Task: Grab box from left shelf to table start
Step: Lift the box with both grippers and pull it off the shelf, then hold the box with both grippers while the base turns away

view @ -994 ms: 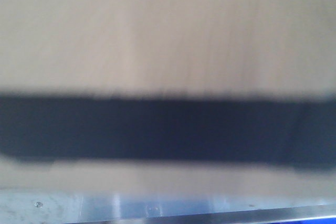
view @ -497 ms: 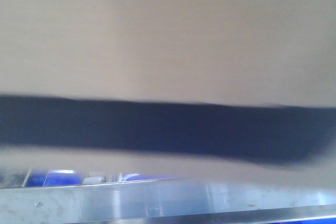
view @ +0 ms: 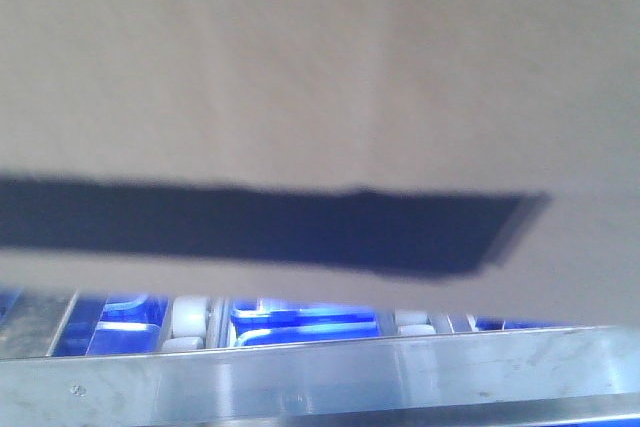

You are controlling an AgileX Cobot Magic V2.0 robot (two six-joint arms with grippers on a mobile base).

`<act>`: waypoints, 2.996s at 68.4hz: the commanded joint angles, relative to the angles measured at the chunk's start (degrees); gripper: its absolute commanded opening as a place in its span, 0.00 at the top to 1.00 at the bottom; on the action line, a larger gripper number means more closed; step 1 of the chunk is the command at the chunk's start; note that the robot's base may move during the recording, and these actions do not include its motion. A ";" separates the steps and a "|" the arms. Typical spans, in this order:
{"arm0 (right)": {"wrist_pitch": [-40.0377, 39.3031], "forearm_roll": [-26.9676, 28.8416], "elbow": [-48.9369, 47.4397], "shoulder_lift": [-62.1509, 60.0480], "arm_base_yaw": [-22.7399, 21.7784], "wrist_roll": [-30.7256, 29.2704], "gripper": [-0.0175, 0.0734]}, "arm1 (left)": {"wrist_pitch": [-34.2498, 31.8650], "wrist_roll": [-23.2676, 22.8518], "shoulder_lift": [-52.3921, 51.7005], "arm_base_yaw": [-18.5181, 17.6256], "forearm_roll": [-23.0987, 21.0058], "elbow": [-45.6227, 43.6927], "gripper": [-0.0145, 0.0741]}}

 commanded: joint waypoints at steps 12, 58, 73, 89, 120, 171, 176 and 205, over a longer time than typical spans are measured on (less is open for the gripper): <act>-9.34 4.48 -1.73 0.64 0.32 -2.44 0.73 | -1.26 6.08 -0.63 -2.61 -15.03 -0.91 0.94; -9.01 4.53 -1.73 -6.78 0.32 -2.44 0.73 | -5.70 6.08 -3.08 -2.61 -21.15 -0.91 0.94; -9.57 4.53 -1.73 -8.01 0.32 -2.44 0.73 | -5.82 6.08 -3.26 -2.61 -21.65 -0.91 0.94; -10.35 4.53 -1.73 -8.02 0.32 -2.44 0.73 | -6.41 6.08 -3.26 -2.61 -21.69 -0.91 0.94; -11.07 4.53 -1.73 -8.02 0.27 -2.44 0.73 | -6.22 6.08 -3.26 -2.61 -21.76 -0.91 0.94; -11.07 4.53 -1.73 -8.02 0.27 -2.44 0.73 | -6.22 6.08 -3.26 -2.61 -21.76 -0.91 0.94; -11.07 4.53 -1.73 -8.02 0.27 -2.44 0.73 | -6.22 6.08 -3.26 -2.61 -21.76 -0.91 0.94; -11.07 4.53 -1.73 -8.02 0.27 -2.44 0.73 | -6.22 6.08 -3.26 -2.61 -21.76 -0.91 0.94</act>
